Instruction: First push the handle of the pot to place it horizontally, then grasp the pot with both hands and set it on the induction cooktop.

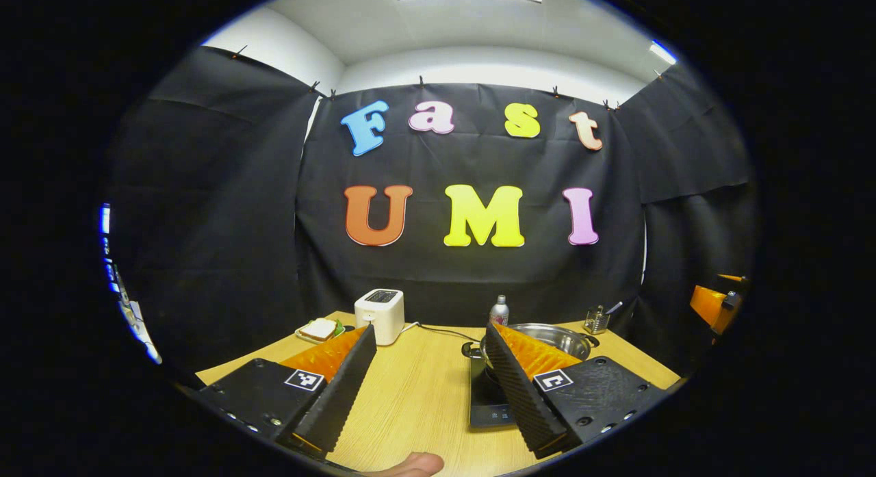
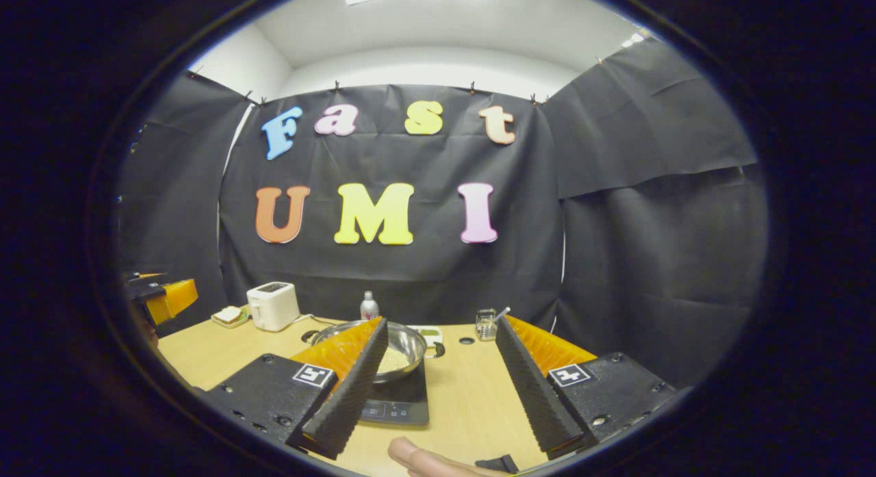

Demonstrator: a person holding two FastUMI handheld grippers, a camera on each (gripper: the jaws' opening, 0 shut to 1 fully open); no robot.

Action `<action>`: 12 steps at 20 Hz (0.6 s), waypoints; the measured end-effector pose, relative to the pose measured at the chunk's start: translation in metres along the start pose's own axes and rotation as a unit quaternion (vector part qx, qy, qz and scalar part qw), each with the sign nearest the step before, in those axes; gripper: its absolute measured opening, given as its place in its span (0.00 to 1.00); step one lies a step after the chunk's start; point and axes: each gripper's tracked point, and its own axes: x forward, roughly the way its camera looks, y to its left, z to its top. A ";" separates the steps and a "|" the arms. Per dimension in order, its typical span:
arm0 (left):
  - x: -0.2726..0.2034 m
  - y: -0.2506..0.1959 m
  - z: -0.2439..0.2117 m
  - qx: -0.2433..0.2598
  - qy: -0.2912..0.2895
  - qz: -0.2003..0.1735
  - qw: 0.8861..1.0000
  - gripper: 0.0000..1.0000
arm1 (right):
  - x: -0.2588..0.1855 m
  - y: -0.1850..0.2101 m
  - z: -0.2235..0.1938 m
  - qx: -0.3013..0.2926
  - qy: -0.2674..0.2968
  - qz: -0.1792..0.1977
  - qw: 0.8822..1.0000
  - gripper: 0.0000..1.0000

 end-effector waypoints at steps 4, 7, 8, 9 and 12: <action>-0.023 0.014 0.023 0.021 -0.026 0.009 0.999 0.95 | -0.013 -0.008 0.008 -0.016 -0.027 -0.015 0.999 0.96; -0.038 0.013 0.031 0.030 -0.033 0.002 0.999 0.95 | -0.024 0.002 0.013 -0.009 -0.033 0.005 0.999 0.96; -0.041 0.012 0.033 0.030 -0.035 0.000 0.999 0.84 | -0.025 -0.001 0.018 -0.008 -0.040 0.000 0.999 0.99; -0.043 0.014 0.035 0.029 -0.035 -0.001 0.999 0.84 | -0.027 -0.003 0.023 -0.008 -0.047 -0.004 0.999 0.99; -0.044 0.009 0.036 0.031 -0.035 -0.008 0.999 0.95 | -0.034 -0.005 0.029 -0.008 -0.055 -0.012 0.998 0.96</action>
